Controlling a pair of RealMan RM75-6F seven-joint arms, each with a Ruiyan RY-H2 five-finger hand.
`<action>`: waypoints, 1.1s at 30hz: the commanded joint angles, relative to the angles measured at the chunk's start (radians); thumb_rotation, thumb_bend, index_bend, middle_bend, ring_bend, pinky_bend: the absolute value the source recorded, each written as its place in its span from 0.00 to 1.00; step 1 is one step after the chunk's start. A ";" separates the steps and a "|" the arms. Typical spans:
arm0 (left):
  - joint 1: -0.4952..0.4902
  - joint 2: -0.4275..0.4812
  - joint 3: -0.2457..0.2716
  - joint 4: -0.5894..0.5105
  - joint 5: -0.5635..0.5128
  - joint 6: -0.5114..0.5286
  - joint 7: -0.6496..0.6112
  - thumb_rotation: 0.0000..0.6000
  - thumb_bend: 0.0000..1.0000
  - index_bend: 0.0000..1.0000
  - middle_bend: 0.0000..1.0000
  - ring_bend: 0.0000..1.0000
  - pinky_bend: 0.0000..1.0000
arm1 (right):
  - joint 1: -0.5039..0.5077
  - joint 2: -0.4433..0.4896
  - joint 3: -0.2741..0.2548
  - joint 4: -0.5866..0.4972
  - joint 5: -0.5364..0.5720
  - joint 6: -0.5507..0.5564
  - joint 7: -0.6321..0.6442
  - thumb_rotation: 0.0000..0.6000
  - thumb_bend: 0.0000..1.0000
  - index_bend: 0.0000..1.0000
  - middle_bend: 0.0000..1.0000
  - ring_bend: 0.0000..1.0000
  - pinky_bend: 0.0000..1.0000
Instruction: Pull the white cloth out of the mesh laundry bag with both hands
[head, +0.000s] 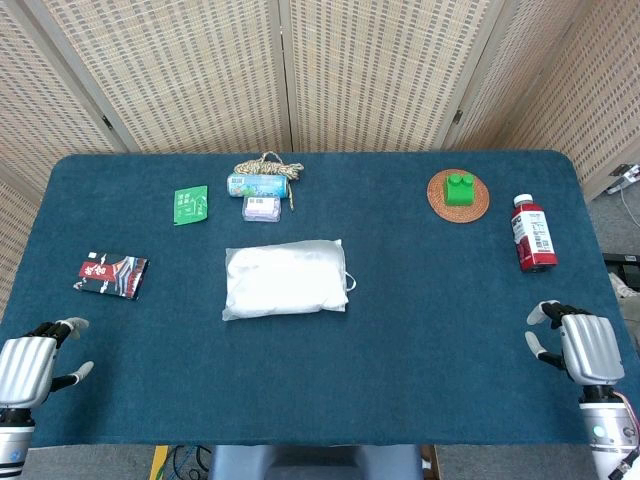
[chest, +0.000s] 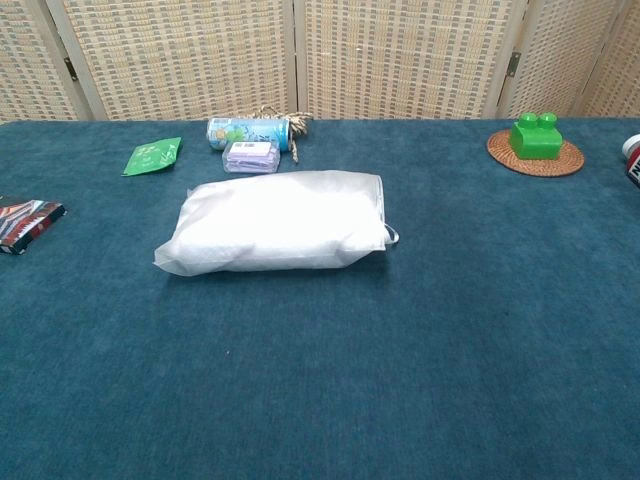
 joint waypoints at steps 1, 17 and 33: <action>0.002 -0.003 0.003 0.001 0.003 0.002 0.001 1.00 0.00 0.38 0.49 0.45 0.64 | 0.002 -0.003 0.002 0.002 0.000 0.000 -0.004 1.00 0.26 0.53 0.50 0.52 0.58; -0.079 0.039 -0.010 -0.183 0.098 -0.052 0.034 1.00 0.00 0.07 0.37 0.34 0.38 | 0.005 0.028 0.014 -0.012 -0.006 0.013 0.005 1.00 0.23 0.53 0.49 0.51 0.58; -0.376 -0.010 -0.191 -0.415 -0.066 -0.342 0.185 1.00 0.00 0.00 0.00 0.00 0.12 | -0.007 0.056 0.018 -0.016 -0.001 0.030 0.027 1.00 0.20 0.53 0.48 0.50 0.57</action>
